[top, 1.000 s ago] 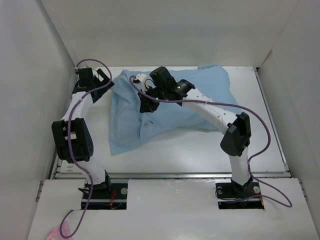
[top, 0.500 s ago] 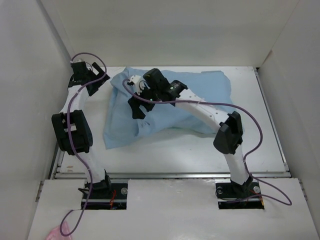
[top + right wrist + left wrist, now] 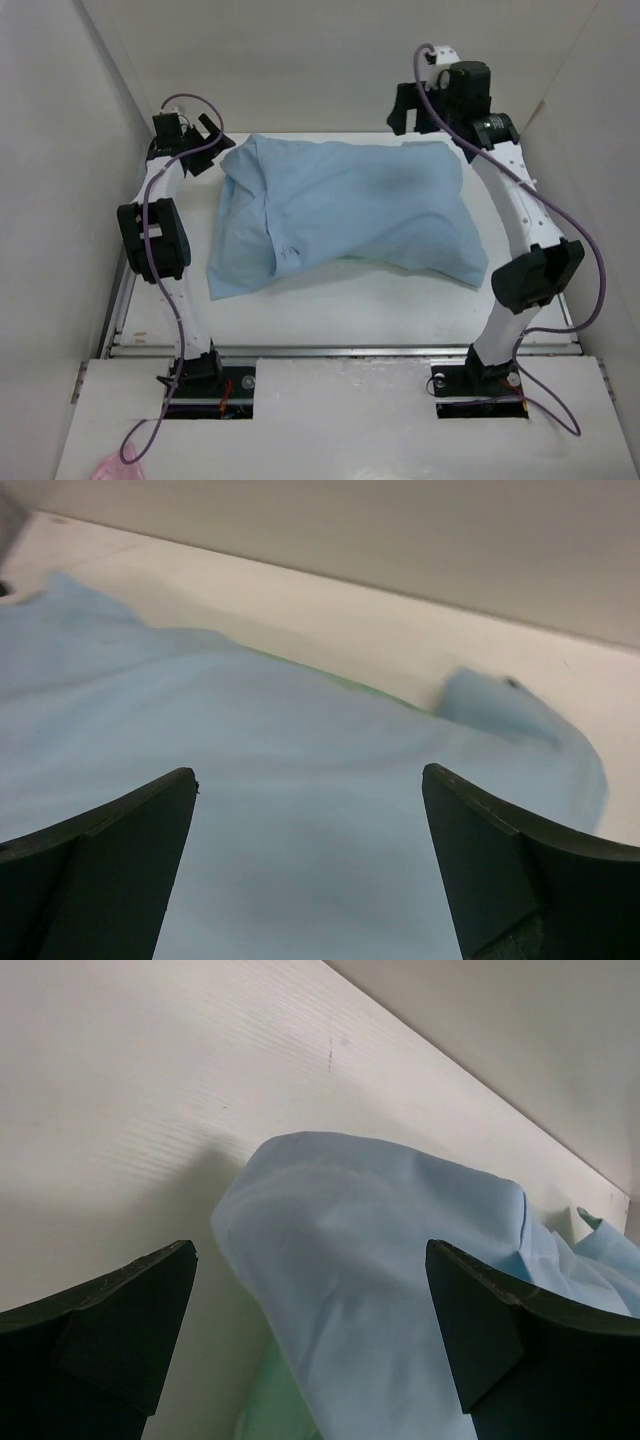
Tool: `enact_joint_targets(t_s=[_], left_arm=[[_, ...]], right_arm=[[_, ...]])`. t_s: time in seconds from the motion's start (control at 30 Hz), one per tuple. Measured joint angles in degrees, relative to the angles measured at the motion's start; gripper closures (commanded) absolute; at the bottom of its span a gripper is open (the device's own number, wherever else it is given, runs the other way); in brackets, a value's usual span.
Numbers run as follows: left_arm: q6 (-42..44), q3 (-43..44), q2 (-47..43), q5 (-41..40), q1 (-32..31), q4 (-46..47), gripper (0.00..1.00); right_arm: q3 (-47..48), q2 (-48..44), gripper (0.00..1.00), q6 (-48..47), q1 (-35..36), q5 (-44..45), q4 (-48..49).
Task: Put the pillow into the pillowcase
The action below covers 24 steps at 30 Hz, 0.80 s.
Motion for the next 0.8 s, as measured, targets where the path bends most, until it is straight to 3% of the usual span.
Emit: enact_joint_targets(t_s=[0.17,0.2,0.3,0.33,0.4,0.47,0.53,0.57,0.7,0.8], left_arm=[[0.6,7.9,8.3,4.0,-2.8,0.5,0.04],[0.7,9.2,9.8,5.4,-3.5,1.0,0.34],[0.2,10.8,12.7,8.7,-5.1,2.0,0.94],[0.1,10.8,13.1,9.3,-5.5,2.1,1.00],[0.3,10.9,13.5,10.3,-5.7,2.4,1.00],[0.2,10.8,13.4,11.1,-5.5,3.5,1.00],[0.2,10.2,13.0,12.1,-5.2,5.4,1.00],[0.1,9.9,12.7,12.6,-5.2,6.1,1.00],[-0.1,13.6,12.7,14.2,-5.3,5.3,1.00],[-0.9,28.7,16.0,15.6,-4.9,0.1,1.00]], right_arm=[[-0.7,9.0,0.00,4.2,-12.9,0.7,-0.7],[0.1,11.8,0.00,4.9,-14.6,0.5,-1.1],[4.9,20.7,0.00,6.6,-17.8,-0.2,-3.5],[7.0,23.7,0.00,7.1,-18.6,-0.2,-4.1],[9.5,28.5,0.04,8.0,-19.5,-0.2,-4.9],[10.1,31.5,0.26,9.0,-20.0,-0.9,-5.9],[10.1,32.8,0.71,9.6,-20.0,-2.4,-6.3],[10.1,33.0,1.00,10.0,-20.0,-3.8,-6.2],[15.8,33.9,1.00,10.1,-19.6,-7.1,-7.9],[28.1,35.9,1.00,9.9,-19.7,-9.0,-8.5]])
